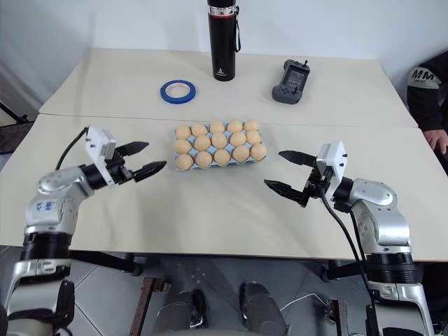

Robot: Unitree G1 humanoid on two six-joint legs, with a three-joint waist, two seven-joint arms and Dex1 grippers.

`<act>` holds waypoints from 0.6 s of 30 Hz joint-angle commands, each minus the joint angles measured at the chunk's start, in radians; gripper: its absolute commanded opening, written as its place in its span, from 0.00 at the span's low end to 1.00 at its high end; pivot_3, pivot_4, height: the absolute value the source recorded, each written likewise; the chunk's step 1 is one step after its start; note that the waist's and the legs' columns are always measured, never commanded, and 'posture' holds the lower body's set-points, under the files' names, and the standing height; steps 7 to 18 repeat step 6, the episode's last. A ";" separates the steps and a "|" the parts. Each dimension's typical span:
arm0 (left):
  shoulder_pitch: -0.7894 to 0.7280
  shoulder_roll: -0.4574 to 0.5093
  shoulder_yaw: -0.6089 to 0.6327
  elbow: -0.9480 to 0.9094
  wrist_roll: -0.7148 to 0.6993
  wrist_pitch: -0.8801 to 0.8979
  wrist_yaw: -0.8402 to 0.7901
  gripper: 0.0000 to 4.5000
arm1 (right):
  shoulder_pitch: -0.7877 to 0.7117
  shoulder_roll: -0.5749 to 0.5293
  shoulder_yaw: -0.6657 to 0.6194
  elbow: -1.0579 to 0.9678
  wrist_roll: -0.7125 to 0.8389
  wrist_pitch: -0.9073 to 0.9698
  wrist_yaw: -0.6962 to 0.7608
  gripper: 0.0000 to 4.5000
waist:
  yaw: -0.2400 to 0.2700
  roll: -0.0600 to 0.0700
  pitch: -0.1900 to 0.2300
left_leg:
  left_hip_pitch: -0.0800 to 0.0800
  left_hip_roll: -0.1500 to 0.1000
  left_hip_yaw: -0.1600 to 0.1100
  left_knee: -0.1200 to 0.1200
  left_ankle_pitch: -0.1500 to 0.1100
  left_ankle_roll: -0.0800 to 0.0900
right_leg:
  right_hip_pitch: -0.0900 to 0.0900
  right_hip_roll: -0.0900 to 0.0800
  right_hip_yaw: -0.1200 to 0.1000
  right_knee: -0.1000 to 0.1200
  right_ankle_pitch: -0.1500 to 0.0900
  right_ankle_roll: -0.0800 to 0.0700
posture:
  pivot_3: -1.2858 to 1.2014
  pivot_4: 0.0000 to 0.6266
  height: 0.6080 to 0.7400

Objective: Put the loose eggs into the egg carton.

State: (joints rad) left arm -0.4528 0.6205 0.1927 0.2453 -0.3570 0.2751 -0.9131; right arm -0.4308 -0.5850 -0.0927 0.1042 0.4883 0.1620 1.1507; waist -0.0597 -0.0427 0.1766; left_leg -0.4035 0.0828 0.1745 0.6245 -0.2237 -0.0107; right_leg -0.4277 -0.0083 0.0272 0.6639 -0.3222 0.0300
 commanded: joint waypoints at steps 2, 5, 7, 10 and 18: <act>0.083 0.051 0.050 -0.120 -0.050 0.025 -0.024 1.00 | -0.056 0.018 0.025 0.054 -0.017 -0.047 0.048 1.00 | 0.000 0.000 0.000 | 0.000 0.000 0.000 0.000 -0.001 0.001 | 0.000 -0.001 0.000 0.000 0.000 0.000 | 0.52 0.24 1.00; 0.114 0.061 0.069 -0.151 -0.061 0.037 -0.014 1.00 | -0.074 0.029 0.038 0.079 -0.027 -0.058 0.064 1.00 | 0.001 0.000 0.000 | 0.000 0.000 -0.001 -0.001 -0.002 0.003 | 0.000 -0.001 0.000 0.000 0.000 -0.001 | 0.52 0.24 1.00; 0.121 0.064 0.073 -0.162 -0.068 0.042 -0.017 1.00 | -0.078 0.031 0.041 0.083 -0.028 -0.060 0.066 1.00 | 0.001 0.000 0.000 | 0.000 0.000 -0.001 -0.001 -0.002 0.003 | 0.000 -0.001 0.000 0.000 0.000 -0.001 | 0.52 0.24 1.00; 0.121 0.064 0.073 -0.162 -0.068 0.042 -0.017 1.00 | -0.078 0.031 0.041 0.083 -0.028 -0.060 0.066 1.00 | 0.001 0.000 0.000 | 0.000 0.000 -0.001 -0.001 -0.002 0.003 | 0.000 -0.001 0.000 0.000 0.000 -0.001 | 0.52 0.24 1.00; 0.121 0.064 0.073 -0.162 -0.068 0.042 -0.017 1.00 | -0.078 0.031 0.041 0.083 -0.028 -0.060 0.066 1.00 | 0.001 0.000 0.000 | 0.000 0.000 -0.001 -0.001 -0.002 0.003 | 0.000 -0.001 0.000 0.000 0.000 -0.001 | 0.52 0.24 1.00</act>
